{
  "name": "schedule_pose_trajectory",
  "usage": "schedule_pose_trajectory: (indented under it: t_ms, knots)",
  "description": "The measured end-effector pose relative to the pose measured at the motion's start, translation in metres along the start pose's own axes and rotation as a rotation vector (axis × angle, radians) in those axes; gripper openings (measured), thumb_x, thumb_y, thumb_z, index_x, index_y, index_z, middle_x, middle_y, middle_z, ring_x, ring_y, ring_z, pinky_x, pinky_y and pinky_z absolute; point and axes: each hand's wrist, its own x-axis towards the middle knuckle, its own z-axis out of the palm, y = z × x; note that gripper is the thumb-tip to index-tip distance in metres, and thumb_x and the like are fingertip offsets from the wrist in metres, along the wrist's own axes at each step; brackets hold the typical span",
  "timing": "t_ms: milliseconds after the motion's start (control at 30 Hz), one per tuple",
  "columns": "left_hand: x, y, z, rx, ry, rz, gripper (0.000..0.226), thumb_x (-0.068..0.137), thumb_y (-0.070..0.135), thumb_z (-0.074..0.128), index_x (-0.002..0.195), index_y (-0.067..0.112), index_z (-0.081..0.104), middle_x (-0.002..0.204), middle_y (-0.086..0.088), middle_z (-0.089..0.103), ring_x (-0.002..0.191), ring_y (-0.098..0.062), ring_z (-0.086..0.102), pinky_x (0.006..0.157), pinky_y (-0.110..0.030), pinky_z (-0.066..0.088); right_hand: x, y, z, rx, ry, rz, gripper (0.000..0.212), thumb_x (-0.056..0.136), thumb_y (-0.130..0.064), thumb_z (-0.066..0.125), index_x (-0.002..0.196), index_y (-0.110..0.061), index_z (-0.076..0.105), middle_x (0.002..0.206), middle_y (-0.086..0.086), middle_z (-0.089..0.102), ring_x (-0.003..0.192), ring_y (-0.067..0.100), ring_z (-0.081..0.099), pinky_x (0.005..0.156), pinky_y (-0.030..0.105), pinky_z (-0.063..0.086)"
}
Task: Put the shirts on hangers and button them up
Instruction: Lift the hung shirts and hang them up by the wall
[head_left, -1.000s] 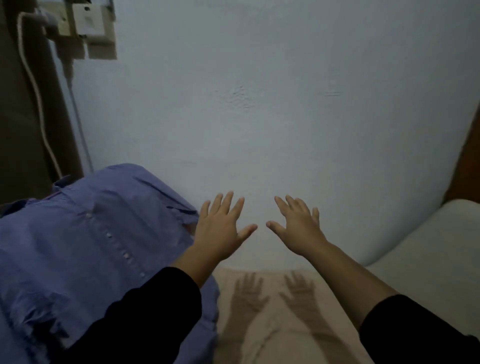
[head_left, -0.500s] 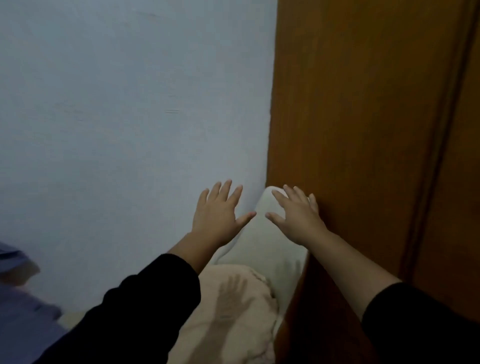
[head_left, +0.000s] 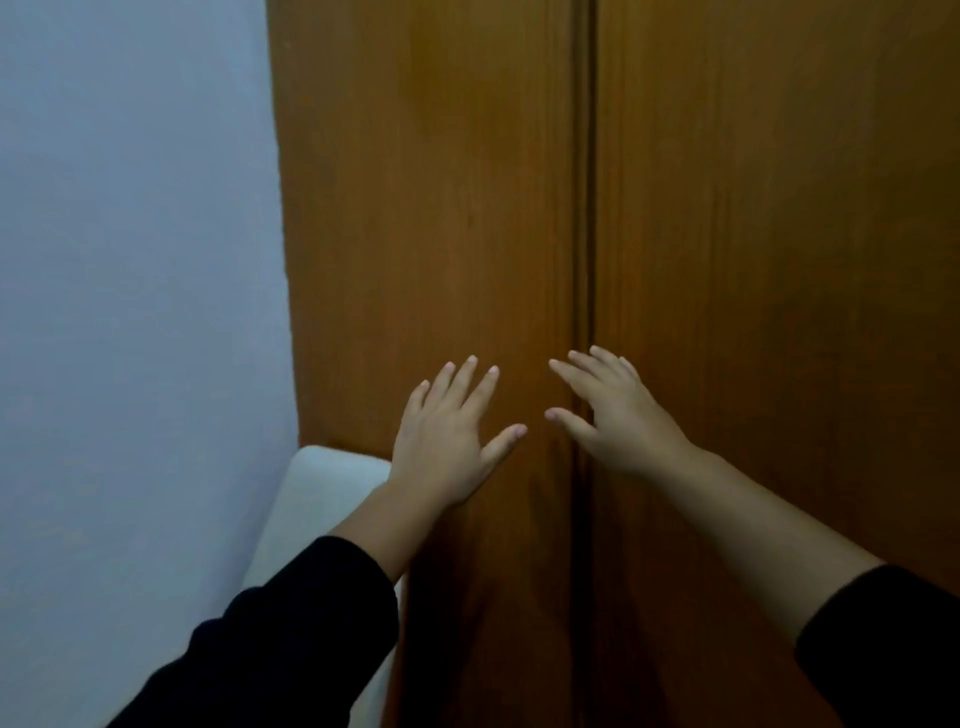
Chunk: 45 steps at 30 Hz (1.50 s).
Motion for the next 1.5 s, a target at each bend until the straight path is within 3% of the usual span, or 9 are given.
schedule_pose_trajectory:
  t_ms: [167, 367, 500, 733, 900, 1067, 1267, 1433, 1500]
  knots:
    - [0.099, -0.001, 0.030, -0.079, 0.184, 0.144, 0.072, 0.092, 0.068, 0.027, 0.150, 0.026, 0.023, 0.159, -0.003, 0.019, 0.147, -0.019, 0.012, 0.116, -0.039, 0.010, 0.069, 0.045, -0.029, -0.162, 0.117, -0.137, 0.060, 0.094, -0.048, 0.042, 0.148, -0.031, 0.021, 0.156, -0.004, 0.023, 0.146, 0.015, 0.006, 0.116, 0.034, -0.001]
    - [0.203, 0.001, 0.005, -0.240, 0.240, 0.176, 0.074, 0.090, 0.070, 0.026, 0.150, 0.029, 0.014, 0.158, 0.003, 0.002, 0.148, -0.014, -0.003, 0.116, -0.035, -0.001, 0.160, 0.052, -0.097, -0.260, 0.212, -0.219, 0.057, 0.095, -0.046, 0.045, 0.146, -0.028, 0.027, 0.149, -0.001, 0.037, 0.144, 0.015, 0.015, 0.114, 0.030, -0.001]
    - [0.260, -0.009, -0.035, -0.294, 0.245, 0.177, 0.076, 0.089, 0.072, 0.023, 0.150, 0.031, 0.004, 0.158, 0.005, -0.007, 0.146, -0.012, -0.012, 0.115, -0.033, -0.006, 0.216, 0.036, -0.150, -0.353, 0.178, -0.155, 0.058, 0.095, -0.047, 0.042, 0.147, -0.031, 0.024, 0.150, -0.005, 0.036, 0.145, 0.013, 0.013, 0.112, 0.027, -0.005]
    - [0.319, -0.025, -0.075, -0.391, 0.184, 0.187, 0.090, 0.087, 0.073, 0.027, 0.150, 0.022, -0.011, 0.153, 0.006, -0.026, 0.141, -0.012, -0.028, 0.113, -0.030, -0.013, 0.275, 0.009, -0.201, -0.498, 0.106, -0.091, 0.050, 0.096, -0.042, 0.042, 0.144, -0.029, 0.032, 0.137, -0.001, 0.051, 0.135, 0.013, 0.034, 0.110, 0.024, 0.000]
    - [0.337, -0.029, -0.071, -0.407, 0.126, 0.200, 0.094, 0.087, 0.072, 0.030, 0.148, 0.020, -0.020, 0.151, 0.002, -0.034, 0.139, -0.015, -0.034, 0.114, -0.033, -0.016, 0.295, 0.011, -0.212, -0.598, 0.047, -0.138, 0.046, 0.096, -0.041, 0.043, 0.140, -0.028, 0.039, 0.119, -0.003, 0.063, 0.121, 0.010, 0.049, 0.112, 0.025, 0.000]
    - [0.343, -0.022, -0.057, -0.421, 0.146, 0.176, 0.102, 0.075, 0.084, 0.014, 0.140, 0.022, -0.034, 0.149, 0.002, -0.040, 0.135, -0.015, -0.040, 0.112, -0.033, -0.024, 0.309, 0.018, -0.217, -0.693, 0.019, -0.246, 0.049, 0.093, -0.043, 0.044, 0.139, -0.026, 0.040, 0.106, -0.001, 0.067, 0.110, 0.013, 0.055, 0.114, 0.027, 0.008]
    - [0.349, -0.018, -0.039, -0.412, 0.296, 0.154, 0.104, 0.077, 0.088, 0.017, 0.151, 0.015, 0.005, 0.159, -0.006, 0.005, 0.146, -0.021, -0.003, 0.116, -0.042, 0.002, 0.318, 0.033, -0.222, -0.779, 0.005, -0.393, 0.063, 0.086, -0.053, 0.044, 0.140, -0.020, 0.042, 0.101, 0.003, 0.068, 0.103, 0.019, 0.061, 0.108, 0.038, 0.032]
    - [0.351, -0.019, -0.035, -0.381, 0.329, 0.180, 0.106, 0.076, 0.088, 0.021, 0.151, 0.013, 0.011, 0.159, -0.008, 0.012, 0.146, -0.023, 0.006, 0.115, -0.045, 0.008, 0.319, 0.041, -0.229, -0.836, -0.070, -0.468, 0.075, 0.083, -0.059, 0.044, 0.144, -0.018, 0.033, 0.108, 0.003, 0.065, 0.108, 0.019, 0.058, 0.110, 0.033, 0.020]
    - [0.351, -0.018, -0.033, -0.370, 0.339, 0.180, 0.106, 0.076, 0.088, 0.021, 0.151, 0.012, 0.013, 0.159, -0.009, 0.014, 0.146, -0.024, 0.007, 0.115, -0.045, 0.007, 0.320, 0.043, -0.230, -0.861, -0.063, -0.491, 0.073, 0.085, -0.060, 0.042, 0.144, -0.017, 0.034, 0.106, 0.003, 0.065, 0.107, 0.019, 0.059, 0.110, 0.034, 0.023]
